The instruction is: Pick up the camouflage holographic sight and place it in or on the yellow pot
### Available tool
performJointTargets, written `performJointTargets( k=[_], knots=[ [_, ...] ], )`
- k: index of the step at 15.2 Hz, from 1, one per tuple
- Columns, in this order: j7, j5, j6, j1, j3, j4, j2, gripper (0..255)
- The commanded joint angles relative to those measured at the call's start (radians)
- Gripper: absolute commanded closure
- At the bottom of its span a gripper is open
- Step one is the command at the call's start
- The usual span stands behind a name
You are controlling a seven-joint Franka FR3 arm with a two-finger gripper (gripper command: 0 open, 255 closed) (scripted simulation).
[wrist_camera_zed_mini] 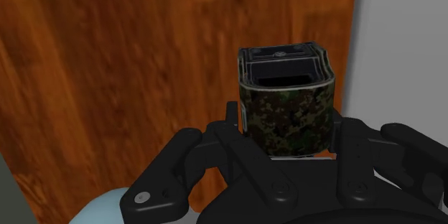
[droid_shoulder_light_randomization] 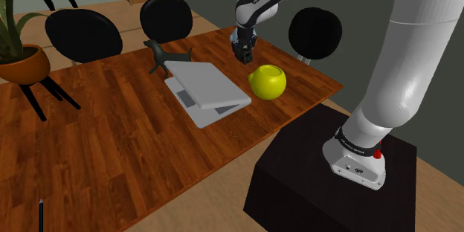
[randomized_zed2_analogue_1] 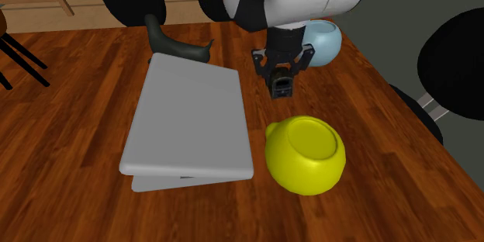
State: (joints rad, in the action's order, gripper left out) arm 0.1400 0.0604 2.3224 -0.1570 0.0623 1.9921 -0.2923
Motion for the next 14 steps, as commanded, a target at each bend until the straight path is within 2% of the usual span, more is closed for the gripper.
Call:
performJointTargets(
  k=[1, 14],
  knots=[
    [-0.002, 0.000, -0.023, 0.000, 0.000, -0.003, 0.019, 255],
    [-0.009, -0.001, -0.178, 0.002, 0.000, -0.076, 0.102, 255]
  ],
)
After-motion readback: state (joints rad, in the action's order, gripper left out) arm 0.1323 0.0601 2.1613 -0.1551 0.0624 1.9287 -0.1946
